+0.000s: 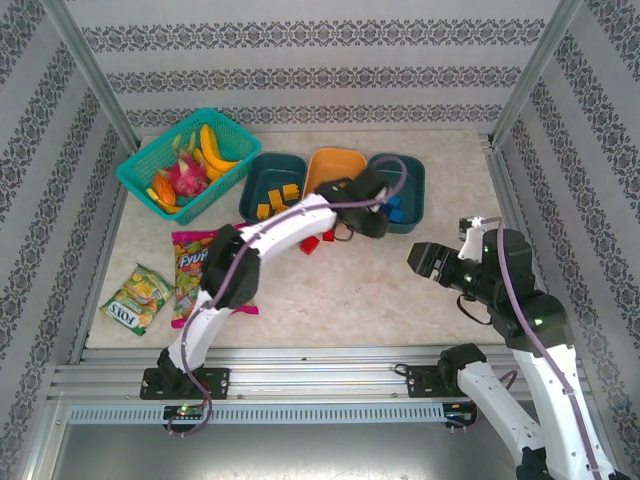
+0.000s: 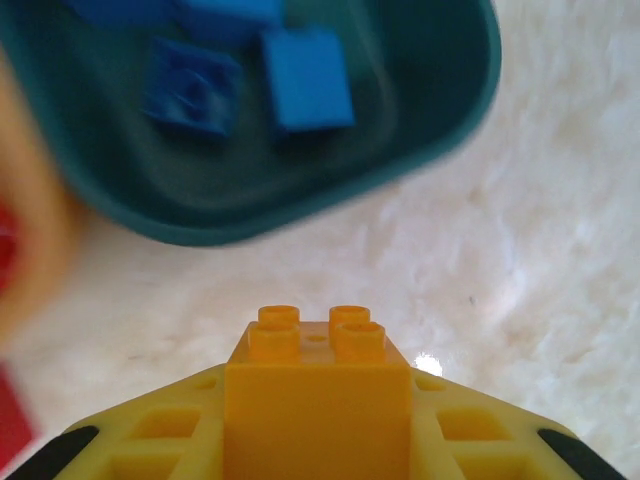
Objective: Sort the legos into containers by color
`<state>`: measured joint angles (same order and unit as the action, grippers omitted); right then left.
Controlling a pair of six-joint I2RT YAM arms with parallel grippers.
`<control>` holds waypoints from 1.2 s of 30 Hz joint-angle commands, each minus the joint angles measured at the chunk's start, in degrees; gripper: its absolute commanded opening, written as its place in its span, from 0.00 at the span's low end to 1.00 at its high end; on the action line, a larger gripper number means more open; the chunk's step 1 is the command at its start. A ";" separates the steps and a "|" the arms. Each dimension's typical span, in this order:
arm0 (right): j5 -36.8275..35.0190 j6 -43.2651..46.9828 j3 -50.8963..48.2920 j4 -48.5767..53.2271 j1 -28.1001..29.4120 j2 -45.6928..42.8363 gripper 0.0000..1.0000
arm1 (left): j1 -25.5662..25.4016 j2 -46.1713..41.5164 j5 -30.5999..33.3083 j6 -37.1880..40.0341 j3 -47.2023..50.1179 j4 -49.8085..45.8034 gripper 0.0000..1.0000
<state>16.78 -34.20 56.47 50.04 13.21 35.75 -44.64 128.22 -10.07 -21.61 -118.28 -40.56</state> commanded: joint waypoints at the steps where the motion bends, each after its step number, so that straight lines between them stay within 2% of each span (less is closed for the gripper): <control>1: -2.32 -1.36 -1.97 -10.58 -0.88 2.89 0.76 | 4.23 -6.54 -3.03 -3.02 3.31 -0.80 0.28; 10: 6.41 -2.41 2.01 -18.44 -1.52 20.37 0.76 | 18.35 -17.01 -3.38 -3.27 9.83 -4.52 0.28; 14: 10.52 -6.37 4.14 -26.80 -0.48 29.37 0.76 | 24.46 -18.32 -2.07 -3.39 11.92 -4.46 0.28; 17: 11.40 -5.95 9.40 -28.50 2.13 37.44 0.76 | 27.66 -17.11 -0.58 -3.57 12.01 -3.57 0.28; 21: 12.72 -6.88 16.39 -29.02 4.64 46.76 0.76 | 29.18 -12.11 4.36 -3.11 8.13 -4.17 0.28; 25: 13.14 -7.38 20.75 -30.18 6.12 51.60 0.75 | 29.37 -4.34 8.25 -3.39 0.77 -5.74 0.28; 32: 14.58 -7.58 21.29 -29.98 5.74 53.16 0.75 | 29.38 9.39 13.94 -4.98 -14.09 -8.73 0.29; 36: 15.01 -7.73 19.98 -29.99 5.73 52.51 0.76 | 29.42 14.09 13.70 -4.96 -17.85 -7.40 0.31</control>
<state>30.15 -41.28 76.40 20.73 19.25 88.75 -15.29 141.12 1.63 -25.63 -132.73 -46.19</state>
